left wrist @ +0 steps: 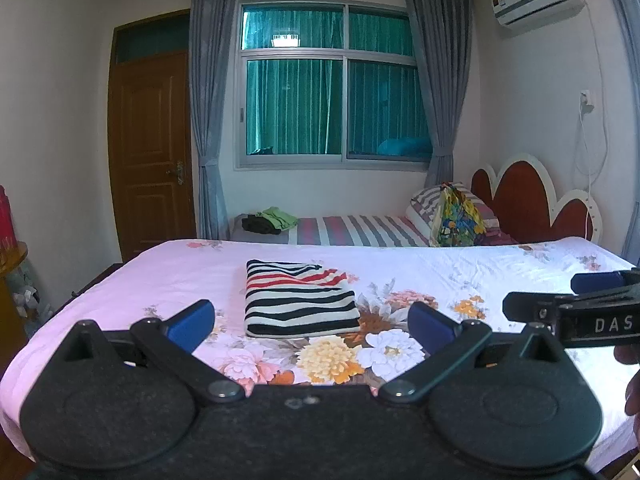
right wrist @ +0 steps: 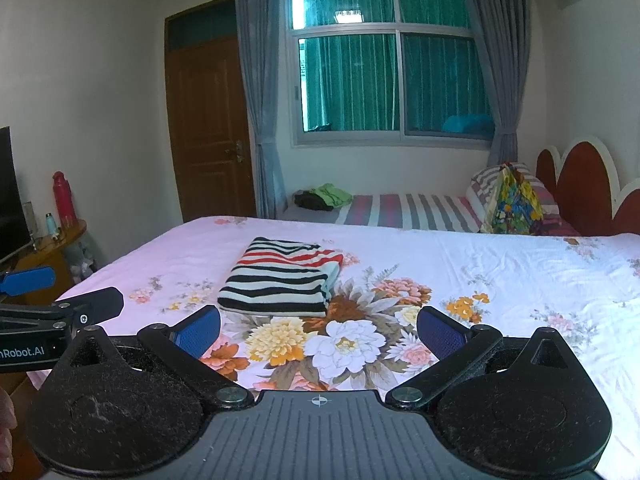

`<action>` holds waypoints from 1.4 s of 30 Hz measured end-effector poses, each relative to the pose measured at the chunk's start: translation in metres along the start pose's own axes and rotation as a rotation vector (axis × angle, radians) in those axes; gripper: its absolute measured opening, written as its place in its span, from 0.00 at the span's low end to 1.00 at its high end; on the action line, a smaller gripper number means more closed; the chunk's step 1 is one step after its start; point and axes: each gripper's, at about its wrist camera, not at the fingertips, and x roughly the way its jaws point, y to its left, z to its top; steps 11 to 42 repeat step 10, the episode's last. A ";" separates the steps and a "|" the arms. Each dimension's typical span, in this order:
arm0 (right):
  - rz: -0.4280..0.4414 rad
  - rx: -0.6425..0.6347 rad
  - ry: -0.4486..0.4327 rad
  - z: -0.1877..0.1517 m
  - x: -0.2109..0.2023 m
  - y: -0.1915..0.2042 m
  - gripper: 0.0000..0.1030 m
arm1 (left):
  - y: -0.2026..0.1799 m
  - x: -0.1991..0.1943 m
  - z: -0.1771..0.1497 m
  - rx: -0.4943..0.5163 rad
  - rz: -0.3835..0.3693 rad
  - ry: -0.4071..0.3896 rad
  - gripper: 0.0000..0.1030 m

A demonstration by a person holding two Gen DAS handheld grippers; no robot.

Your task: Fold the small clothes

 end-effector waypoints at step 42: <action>0.011 0.001 0.000 0.001 0.002 -0.001 1.00 | -0.004 0.004 0.000 0.010 -0.008 -0.014 0.99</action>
